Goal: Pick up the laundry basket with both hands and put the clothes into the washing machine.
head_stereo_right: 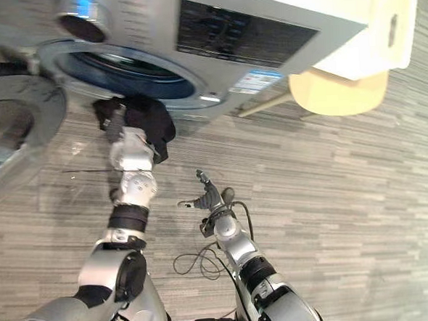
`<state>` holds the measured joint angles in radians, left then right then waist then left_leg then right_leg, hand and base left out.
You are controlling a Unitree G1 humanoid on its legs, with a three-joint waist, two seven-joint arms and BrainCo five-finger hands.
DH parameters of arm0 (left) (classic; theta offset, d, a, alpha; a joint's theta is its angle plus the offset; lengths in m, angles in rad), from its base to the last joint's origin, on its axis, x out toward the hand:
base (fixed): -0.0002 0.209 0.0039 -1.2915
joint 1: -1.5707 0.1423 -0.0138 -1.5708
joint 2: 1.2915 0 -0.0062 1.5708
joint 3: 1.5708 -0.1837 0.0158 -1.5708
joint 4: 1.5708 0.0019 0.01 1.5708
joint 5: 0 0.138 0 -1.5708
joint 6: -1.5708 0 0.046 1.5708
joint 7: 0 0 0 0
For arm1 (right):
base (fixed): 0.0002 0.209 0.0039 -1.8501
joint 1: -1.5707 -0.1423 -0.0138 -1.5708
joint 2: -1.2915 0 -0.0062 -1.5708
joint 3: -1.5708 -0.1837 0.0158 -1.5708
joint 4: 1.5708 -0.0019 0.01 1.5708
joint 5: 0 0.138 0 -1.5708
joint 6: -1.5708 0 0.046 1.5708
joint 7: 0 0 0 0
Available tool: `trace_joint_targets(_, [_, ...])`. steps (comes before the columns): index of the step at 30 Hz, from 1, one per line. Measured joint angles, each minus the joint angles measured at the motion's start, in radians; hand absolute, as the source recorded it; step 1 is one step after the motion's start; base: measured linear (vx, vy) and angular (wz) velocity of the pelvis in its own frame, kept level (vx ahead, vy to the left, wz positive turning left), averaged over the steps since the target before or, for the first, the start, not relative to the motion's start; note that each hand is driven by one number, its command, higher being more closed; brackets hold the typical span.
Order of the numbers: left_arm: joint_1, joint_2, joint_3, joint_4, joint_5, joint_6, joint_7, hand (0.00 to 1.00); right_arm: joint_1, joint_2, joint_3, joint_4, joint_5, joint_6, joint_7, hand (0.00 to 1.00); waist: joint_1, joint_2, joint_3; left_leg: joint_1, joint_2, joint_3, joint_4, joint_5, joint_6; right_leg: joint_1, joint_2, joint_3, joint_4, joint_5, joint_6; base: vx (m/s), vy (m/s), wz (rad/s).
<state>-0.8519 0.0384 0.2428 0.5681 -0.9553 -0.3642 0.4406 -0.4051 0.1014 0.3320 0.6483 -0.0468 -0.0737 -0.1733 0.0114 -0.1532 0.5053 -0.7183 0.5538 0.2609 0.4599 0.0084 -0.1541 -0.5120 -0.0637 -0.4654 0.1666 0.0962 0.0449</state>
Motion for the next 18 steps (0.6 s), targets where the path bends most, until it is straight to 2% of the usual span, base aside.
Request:
trace_joint_targets(3, [-0.033, 0.057, 0.076, 0.0, -0.019, -0.006, 0.004, 1.0, 0.002, -0.03, -0.006, 0.0, 0.01, -0.012, 0.005, 0.0, -0.008, -0.022, -0.002, -0.005, 0.022, -0.014, 0.008, -0.001, 0.0, -0.01, 0.026, 0.008, -0.002, 0.001, -0.002, 0.11, -0.07, -0.36])
trace_joint_targets(4, [-0.049, 0.083, 0.112, 0.0, -0.026, -0.016, 0.013, 1.0, 0.002, -0.047, -0.022, 0.0, 0.019, -0.02, 0.006, 0.0, -0.022, -0.026, -0.005, -0.022, 0.022, -0.025, 0.016, -0.001, 0.0, -0.021, 0.024, 0.002, 0.012, -0.005, -0.011, 0.09, 0.001, 0.0])
trace_joint_targets(6, [-0.084, 0.117, 0.129, 0.022, -0.042, -0.029, 0.021, 1.0, 0.003, -0.059, -0.036, -0.004, 0.021, -0.031, 0.005, 0.0, -0.028, -0.035, -0.01, -0.042, 0.015, -0.028, 0.017, 0.0, 0.001, -0.046, 0.013, -0.005, 0.031, -0.007, -0.012, 0.06, 0.04, 0.1])
trace_joint_targets(7, [-0.116, 0.139, 0.132, 0.045, -0.056, -0.037, 0.024, 1.0, 0.002, -0.067, -0.048, -0.004, 0.029, -0.034, 0.005, 0.0, -0.035, -0.045, -0.015, -0.055, -0.005, -0.024, 0.0, 0.01, 0.012, -0.064, -0.006, -0.012, 0.042, -0.015, -0.015, 0.03, 0.059, 0.45])
trace_joint_targets(9, [-0.212, 0.198, 0.132, 0.096, -0.062, -0.039, 0.044, 1.0, -0.011, -0.072, -0.074, -0.006, 0.039, -0.035, 0.003, 0.0, -0.082, -0.063, -0.018, -0.06, -0.087, 0.013, -0.129, 0.104, 0.042, -0.094, -0.075, -0.062, 0.049, -0.015, -0.014, 0.0, 0.046, 0.91])
trace_joint_targets(10, [-0.236, 0.209, 0.132, 0.103, -0.062, -0.04, 0.051, 1.0, -0.013, -0.071, -0.081, -0.009, 0.04, -0.036, 0.002, 0.0, -0.091, -0.066, -0.02, -0.057, -0.104, 0.023, -0.169, 0.128, 0.044, -0.104, -0.087, -0.073, 0.052, -0.015, -0.014, -0.02, 0.013, 0.71])
trace_joint_targets(11, [-0.269, 0.225, 0.132, 0.106, -0.062, -0.044, 0.06, 1.0, -0.018, -0.066, -0.081, -0.015, 0.041, -0.036, 0.001, 0.0, -0.084, -0.074, -0.025, -0.055, -0.119, 0.031, -0.212, 0.153, 0.04, -0.121, -0.097, -0.078, 0.055, -0.015, -0.014, -0.03, -0.019, 0.28])
trace_joint_targets(12, [-0.28, 0.26, 0.133, 0.104, -0.063, -0.055, 0.067, 1.0, -0.019, -0.053, -0.078, -0.042, 0.045, -0.036, 0.001, 0.0, -0.076, -0.075, -0.026, -0.063, -0.115, 0.03, -0.211, 0.156, 0.039, -0.132, -0.096, -0.079, 0.062, -0.015, -0.014, -0.02, -0.033, 0.05])
trace_joint_targets(14, [-0.279, 0.284, 0.146, 0.078, -0.079, -0.062, 0.089, 1.0, -0.01, -0.034, -0.077, -0.134, 0.053, -0.039, 0.0, 0.0, -0.075, -0.076, -0.027, -0.092, -0.099, 0.028, -0.163, 0.143, 0.042, -0.157, -0.1, -0.078, 0.103, -0.027, -0.02, -0.02, -0.035, -0.15])
trace_joint_targets(18, [-0.314, 0.25, 0.137, -0.1, -0.105, -0.094, 0.11, 1.0, 0.051, -0.029, -0.059, -0.39, 0.089, -0.08, -0.006, 0.0, -0.081, -0.077, -0.028, -0.241, -0.052, -0.026, -0.007, 0.074, 0.046, -0.259, -0.127, -0.087, 0.234, -0.099, -0.012, -0.05, 0.002, -0.12])
